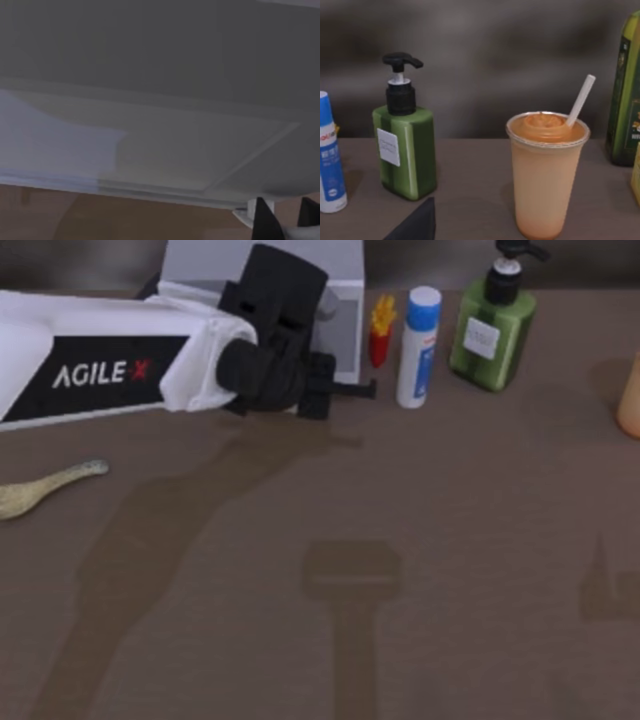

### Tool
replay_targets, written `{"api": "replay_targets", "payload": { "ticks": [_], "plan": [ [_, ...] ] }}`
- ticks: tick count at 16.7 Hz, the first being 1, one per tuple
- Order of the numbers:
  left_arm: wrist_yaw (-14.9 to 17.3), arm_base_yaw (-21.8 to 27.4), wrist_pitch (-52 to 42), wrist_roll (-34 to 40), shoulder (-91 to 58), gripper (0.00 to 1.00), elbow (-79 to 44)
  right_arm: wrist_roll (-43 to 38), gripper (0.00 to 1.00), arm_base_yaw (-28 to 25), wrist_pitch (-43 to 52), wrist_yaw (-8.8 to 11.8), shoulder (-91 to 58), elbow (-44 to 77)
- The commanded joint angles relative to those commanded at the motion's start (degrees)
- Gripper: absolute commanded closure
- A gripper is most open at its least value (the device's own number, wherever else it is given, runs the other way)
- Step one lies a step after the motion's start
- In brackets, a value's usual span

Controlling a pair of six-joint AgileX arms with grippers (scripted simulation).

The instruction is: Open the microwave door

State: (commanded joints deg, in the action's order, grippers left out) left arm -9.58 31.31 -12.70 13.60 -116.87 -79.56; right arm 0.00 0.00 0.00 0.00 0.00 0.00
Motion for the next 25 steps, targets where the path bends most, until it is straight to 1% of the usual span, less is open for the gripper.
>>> {"api": "replay_targets", "payload": {
  "ticks": [6, 8, 15, 25],
  "plan": [
    [0.0, 0.0, 0.0, 0.0, 0.0, 1.0, 0.0, 0.0, 0.0, 0.0, 0.0, 0.0, 0.0, 0.0],
    [0.52, 0.41, 0.01, 0.16, -0.06, 1.0, -0.06, 0.0, 0.0, 0.0, 0.0, 0.0, 0.0, 0.0],
    [3.08, -0.99, 1.78, -3.69, 2.35, 1.0, 3.54, 0.0, 0.0, 0.0, 0.0, 0.0, 0.0, 0.0],
    [3.17, -1.04, 1.81, -3.81, 2.4, 1.0, 3.69, 0.0, 0.0, 0.0, 0.0, 0.0, 0.0, 0.0]
  ]
}}
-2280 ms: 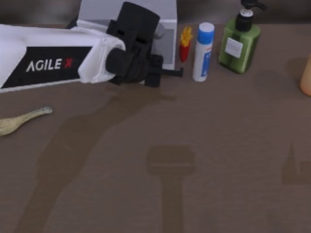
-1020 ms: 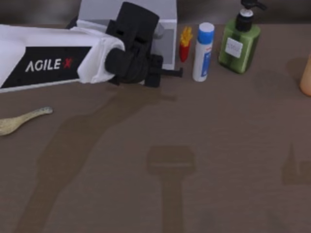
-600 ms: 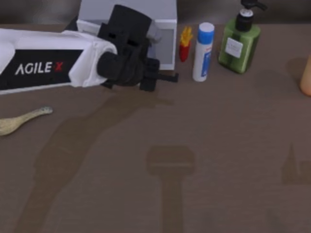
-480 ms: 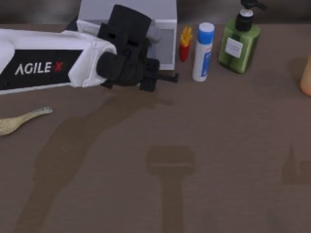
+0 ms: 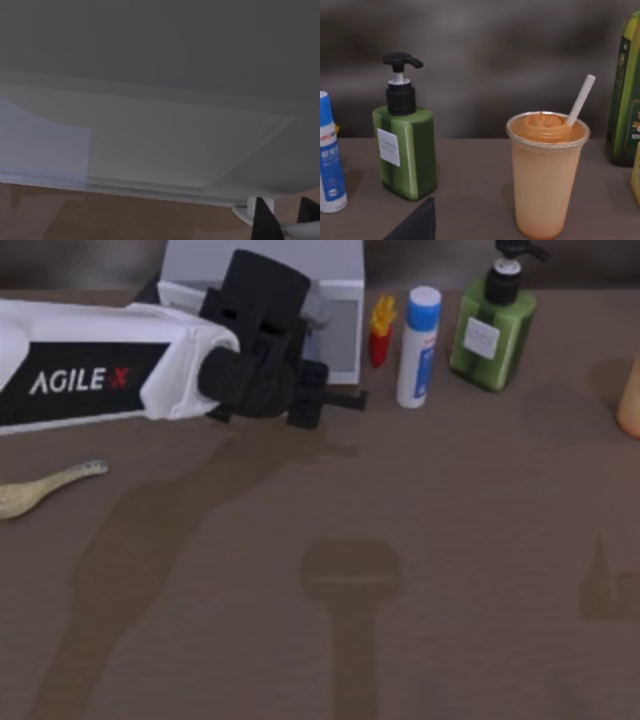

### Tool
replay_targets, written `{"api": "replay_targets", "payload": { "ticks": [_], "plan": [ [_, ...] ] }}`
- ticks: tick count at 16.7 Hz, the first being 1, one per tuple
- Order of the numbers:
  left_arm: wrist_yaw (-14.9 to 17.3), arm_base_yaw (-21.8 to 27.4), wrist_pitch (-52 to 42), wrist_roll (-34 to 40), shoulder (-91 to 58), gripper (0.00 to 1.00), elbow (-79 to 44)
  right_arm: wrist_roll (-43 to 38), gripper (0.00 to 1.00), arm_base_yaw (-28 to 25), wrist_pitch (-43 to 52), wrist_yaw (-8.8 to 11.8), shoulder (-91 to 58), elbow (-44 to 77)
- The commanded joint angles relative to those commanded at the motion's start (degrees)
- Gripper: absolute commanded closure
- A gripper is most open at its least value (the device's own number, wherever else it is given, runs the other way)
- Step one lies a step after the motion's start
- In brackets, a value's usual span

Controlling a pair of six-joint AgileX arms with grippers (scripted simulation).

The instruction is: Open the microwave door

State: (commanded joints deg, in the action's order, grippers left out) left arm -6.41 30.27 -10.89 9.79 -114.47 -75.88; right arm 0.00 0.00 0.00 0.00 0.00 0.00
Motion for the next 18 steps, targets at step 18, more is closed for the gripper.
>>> {"api": "replay_targets", "payload": {
  "ticks": [18],
  "plan": [
    [0.81, 0.23, 0.03, -0.28, 0.11, 1.0, 0.43, 0.0, 0.0, 0.0, 0.0, 0.0, 0.0, 0.0]
  ]
}}
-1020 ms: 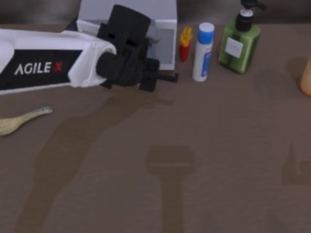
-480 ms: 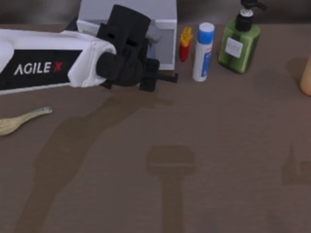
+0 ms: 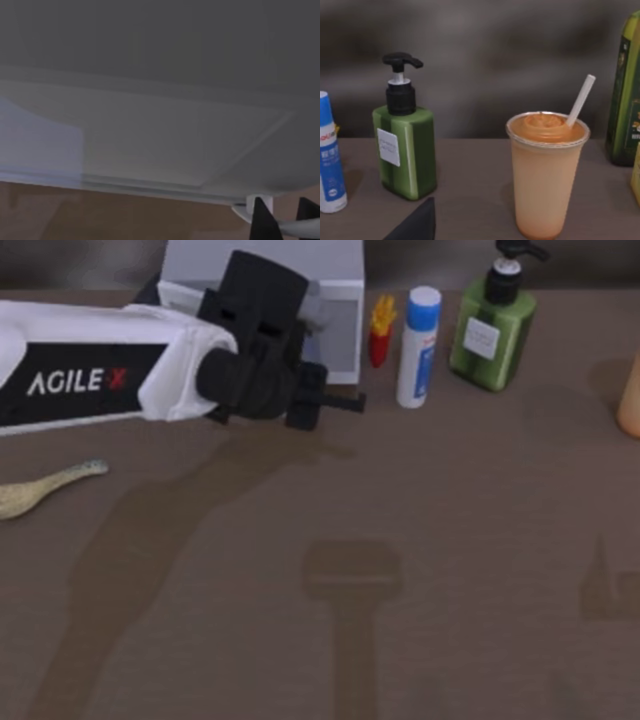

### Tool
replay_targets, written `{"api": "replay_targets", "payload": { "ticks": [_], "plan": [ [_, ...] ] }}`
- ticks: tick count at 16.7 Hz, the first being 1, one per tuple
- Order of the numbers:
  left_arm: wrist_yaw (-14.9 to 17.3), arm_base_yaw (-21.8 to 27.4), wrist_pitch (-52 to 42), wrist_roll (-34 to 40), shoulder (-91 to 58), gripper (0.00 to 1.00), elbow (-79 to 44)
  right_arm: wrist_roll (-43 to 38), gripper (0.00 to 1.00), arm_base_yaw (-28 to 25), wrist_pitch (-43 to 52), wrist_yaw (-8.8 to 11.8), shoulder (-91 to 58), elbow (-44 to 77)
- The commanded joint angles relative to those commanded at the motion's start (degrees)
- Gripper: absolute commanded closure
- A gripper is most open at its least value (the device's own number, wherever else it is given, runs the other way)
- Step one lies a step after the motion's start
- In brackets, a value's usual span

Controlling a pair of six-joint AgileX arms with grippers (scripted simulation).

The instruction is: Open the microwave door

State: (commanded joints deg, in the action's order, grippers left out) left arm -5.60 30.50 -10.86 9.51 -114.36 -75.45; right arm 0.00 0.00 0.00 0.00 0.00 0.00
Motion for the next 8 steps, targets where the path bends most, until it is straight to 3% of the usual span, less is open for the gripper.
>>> {"api": "replay_targets", "payload": {
  "ticks": [8],
  "plan": [
    [2.4, -1.4, 1.32, -3.5, 2.05, 1.0, 2.78, 0.0, 0.0, 0.0, 0.0, 0.0, 0.0, 0.0]
  ]
}}
